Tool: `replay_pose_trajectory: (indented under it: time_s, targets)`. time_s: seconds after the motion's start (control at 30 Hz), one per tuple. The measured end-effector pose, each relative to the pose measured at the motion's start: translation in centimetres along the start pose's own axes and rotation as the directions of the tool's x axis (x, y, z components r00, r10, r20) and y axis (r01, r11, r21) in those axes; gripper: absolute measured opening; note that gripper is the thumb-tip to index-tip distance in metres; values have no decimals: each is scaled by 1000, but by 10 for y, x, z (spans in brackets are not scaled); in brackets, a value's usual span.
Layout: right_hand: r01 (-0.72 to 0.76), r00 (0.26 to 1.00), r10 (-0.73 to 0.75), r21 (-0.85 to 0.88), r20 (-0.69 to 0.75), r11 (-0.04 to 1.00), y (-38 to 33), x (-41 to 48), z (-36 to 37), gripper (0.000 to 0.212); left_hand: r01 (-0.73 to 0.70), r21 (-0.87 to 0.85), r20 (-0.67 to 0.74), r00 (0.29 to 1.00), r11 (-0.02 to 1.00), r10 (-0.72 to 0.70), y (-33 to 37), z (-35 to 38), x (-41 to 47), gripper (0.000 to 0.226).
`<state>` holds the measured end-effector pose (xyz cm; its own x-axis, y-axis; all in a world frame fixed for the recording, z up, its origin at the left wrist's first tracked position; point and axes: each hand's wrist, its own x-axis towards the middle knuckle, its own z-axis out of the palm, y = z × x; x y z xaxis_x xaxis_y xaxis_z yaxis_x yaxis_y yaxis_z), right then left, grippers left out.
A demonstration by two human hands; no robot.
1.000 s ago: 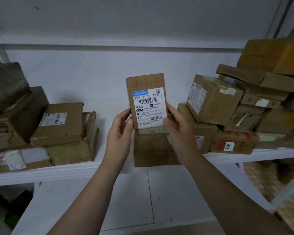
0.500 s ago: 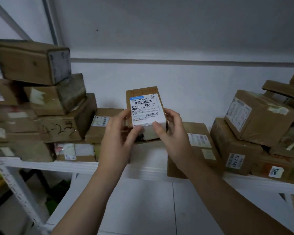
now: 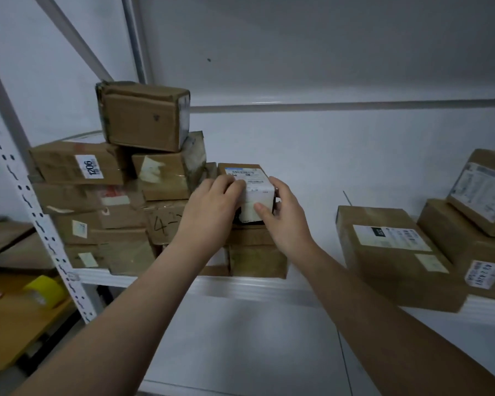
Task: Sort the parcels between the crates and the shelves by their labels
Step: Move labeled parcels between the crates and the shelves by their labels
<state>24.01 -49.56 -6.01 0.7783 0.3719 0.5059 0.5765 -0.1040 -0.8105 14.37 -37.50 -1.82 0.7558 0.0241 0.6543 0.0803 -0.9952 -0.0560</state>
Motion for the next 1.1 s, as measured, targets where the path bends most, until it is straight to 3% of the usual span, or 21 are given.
replay_pose_trajectory:
  time_s: [0.17,0.37,0.5,0.6,0.8,0.9,0.97,1.03,1.1]
  targets:
    - [-9,999,6,-75,-43,997,0,2,7,62,-38,90,-97,994,995,47,-7,3,2,33]
    - [-51,999,52,-123,6,991,0,-2,-7,78,-34,27,-110,993,999,37,-1,1,-3,37]
    - [-11,998,1,-174,-58,985,6,-23,-26,66,-110,-69,-169,981,992,97,22,0,-9,33]
    - [39,993,-71,-310,-92,950,17,-49,-51,53,-148,-130,-181,976,980,123,51,9,-18,31]
    - [-97,995,60,-621,-80,778,48,-96,-135,29,-194,-234,-82,980,953,180,118,47,-37,31]
    - [-187,981,150,-835,-127,518,65,-117,-179,31,-203,-308,71,969,929,235,152,74,-38,39]
    - [-213,969,211,-877,-132,431,75,-132,-200,39,-205,-326,163,949,923,269,172,94,-36,50]
    - [-202,972,208,-835,-107,512,83,-141,-212,46,-258,-265,228,919,929,320,187,115,-32,66]
    - [-196,978,184,-725,-96,660,88,-147,-215,48,-291,-191,301,892,938,338,198,129,-30,81]
